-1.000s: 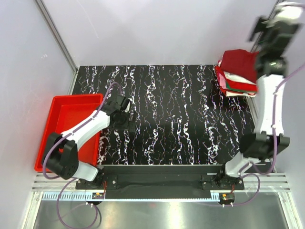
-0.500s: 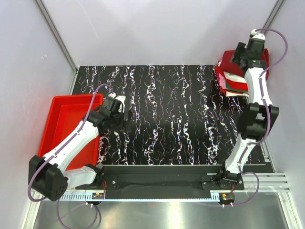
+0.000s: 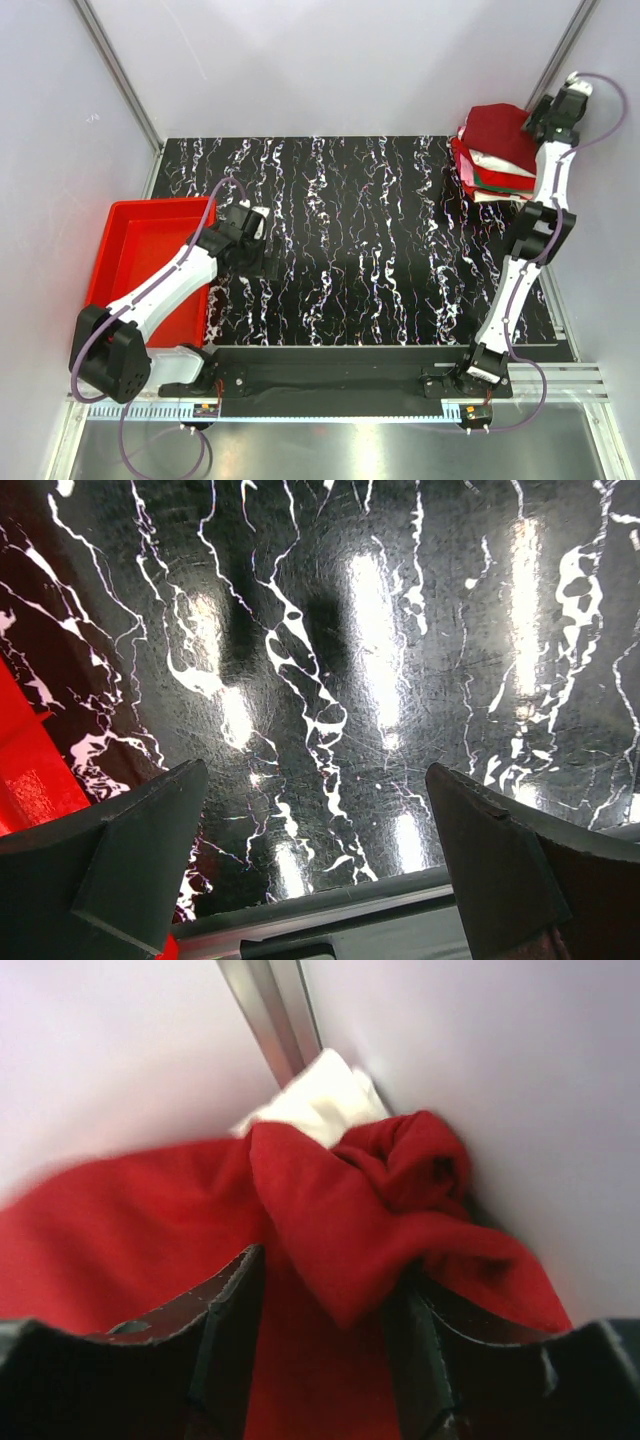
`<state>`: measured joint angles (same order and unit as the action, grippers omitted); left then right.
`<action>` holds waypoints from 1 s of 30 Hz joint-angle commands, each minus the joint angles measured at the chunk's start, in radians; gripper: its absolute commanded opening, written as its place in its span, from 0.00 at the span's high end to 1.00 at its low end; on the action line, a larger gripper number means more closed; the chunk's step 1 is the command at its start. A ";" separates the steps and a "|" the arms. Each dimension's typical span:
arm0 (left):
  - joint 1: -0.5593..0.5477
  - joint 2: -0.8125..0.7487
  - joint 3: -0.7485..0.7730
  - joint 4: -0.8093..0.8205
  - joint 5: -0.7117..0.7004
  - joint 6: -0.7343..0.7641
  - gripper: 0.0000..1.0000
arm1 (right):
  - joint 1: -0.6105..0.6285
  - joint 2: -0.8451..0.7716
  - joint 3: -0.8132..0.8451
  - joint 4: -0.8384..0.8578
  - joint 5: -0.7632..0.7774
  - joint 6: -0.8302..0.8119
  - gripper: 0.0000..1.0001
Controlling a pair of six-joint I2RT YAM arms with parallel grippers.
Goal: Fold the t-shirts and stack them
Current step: Neatly place the folded tshirt to the corner, then reset both grippers
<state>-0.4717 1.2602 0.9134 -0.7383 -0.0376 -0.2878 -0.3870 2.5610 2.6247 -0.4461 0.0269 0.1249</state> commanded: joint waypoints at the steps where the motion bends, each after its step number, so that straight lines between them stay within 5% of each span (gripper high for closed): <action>1: -0.004 0.019 -0.004 0.037 -0.001 0.015 0.01 | -0.007 0.063 0.058 0.064 0.065 -0.071 0.44; 5: -0.004 0.042 -0.004 0.042 0.013 0.016 0.01 | -0.045 0.076 0.043 0.170 0.125 -0.099 0.42; 14: -0.004 0.032 -0.004 0.043 0.010 0.015 0.01 | -0.043 -0.117 -0.012 0.316 0.028 -0.013 0.06; 19: -0.004 -0.036 -0.001 0.047 -0.005 0.013 0.01 | 0.078 -0.339 -0.077 0.314 0.229 -0.201 0.00; 25: -0.004 -0.126 -0.004 0.050 -0.019 0.007 0.01 | 0.287 -0.695 -0.495 0.333 0.337 -0.323 0.00; 30: -0.004 -0.221 -0.008 0.057 -0.045 0.006 0.01 | 0.349 -1.015 -0.868 0.126 0.141 0.115 0.00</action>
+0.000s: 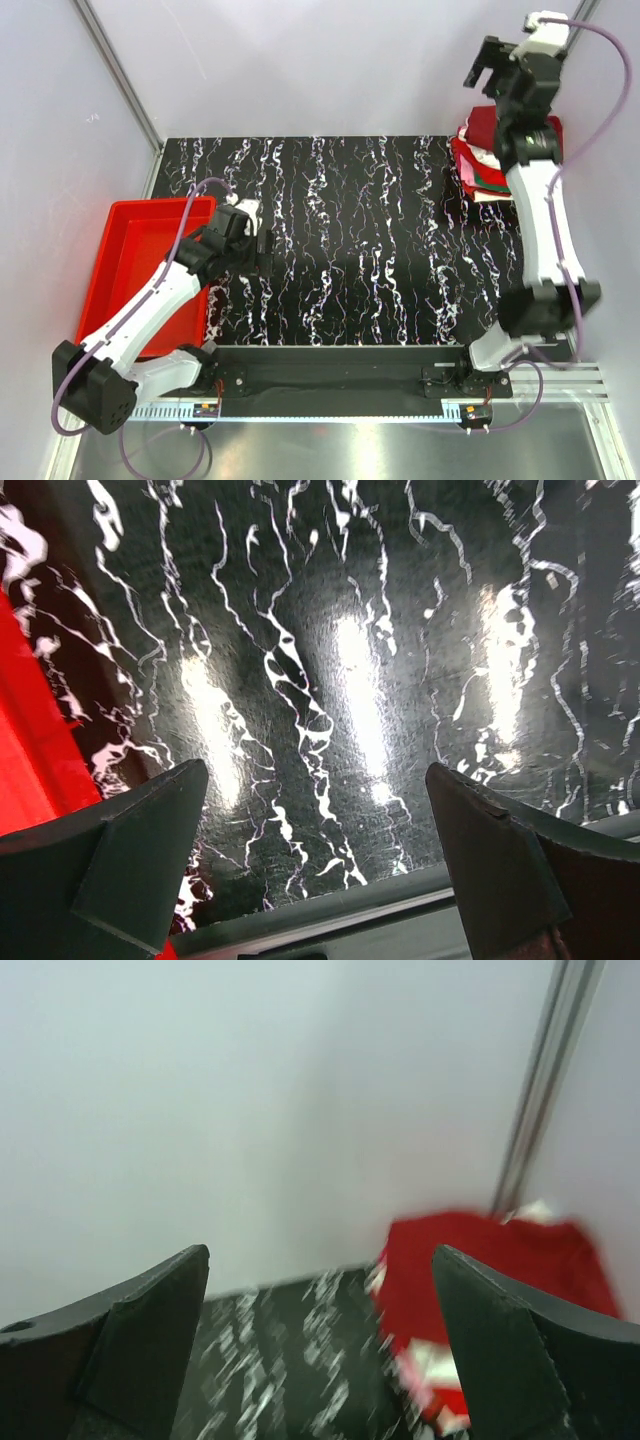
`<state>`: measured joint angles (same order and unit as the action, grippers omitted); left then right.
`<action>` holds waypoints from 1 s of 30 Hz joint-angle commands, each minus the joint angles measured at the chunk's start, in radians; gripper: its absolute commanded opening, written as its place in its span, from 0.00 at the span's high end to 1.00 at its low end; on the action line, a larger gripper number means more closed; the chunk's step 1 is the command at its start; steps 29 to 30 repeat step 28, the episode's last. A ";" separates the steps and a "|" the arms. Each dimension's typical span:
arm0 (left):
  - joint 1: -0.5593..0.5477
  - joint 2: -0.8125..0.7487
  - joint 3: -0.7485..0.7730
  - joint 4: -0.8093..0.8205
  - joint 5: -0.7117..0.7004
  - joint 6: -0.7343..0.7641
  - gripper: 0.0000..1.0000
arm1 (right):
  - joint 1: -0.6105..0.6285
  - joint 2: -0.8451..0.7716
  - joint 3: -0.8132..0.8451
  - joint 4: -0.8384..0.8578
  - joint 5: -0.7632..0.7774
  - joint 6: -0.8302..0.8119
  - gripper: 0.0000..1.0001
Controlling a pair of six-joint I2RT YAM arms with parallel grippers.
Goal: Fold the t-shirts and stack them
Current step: Reset both grippers
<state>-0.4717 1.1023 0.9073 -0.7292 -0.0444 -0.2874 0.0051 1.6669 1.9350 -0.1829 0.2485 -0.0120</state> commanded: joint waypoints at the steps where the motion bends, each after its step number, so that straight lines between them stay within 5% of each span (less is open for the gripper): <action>1: -0.004 -0.074 -0.004 0.047 -0.043 0.004 0.01 | -0.043 -0.174 -0.252 -0.139 -0.136 0.295 0.00; 6: -0.005 -0.186 -0.001 0.045 -0.103 -0.004 0.01 | -0.042 -0.530 -0.761 -0.075 -0.410 0.457 0.00; 10: -0.005 -0.288 -0.011 0.062 -0.132 -0.013 0.01 | -0.040 -0.769 -1.014 -0.096 -0.417 0.486 0.00; 17: -0.005 -0.401 -0.022 0.085 -0.169 -0.013 0.01 | -0.040 -1.076 -1.160 -0.147 -0.402 0.489 0.00; 30: -0.007 -0.535 -0.042 0.108 -0.216 -0.012 0.01 | -0.040 -1.128 -1.148 -0.251 -0.359 0.486 0.00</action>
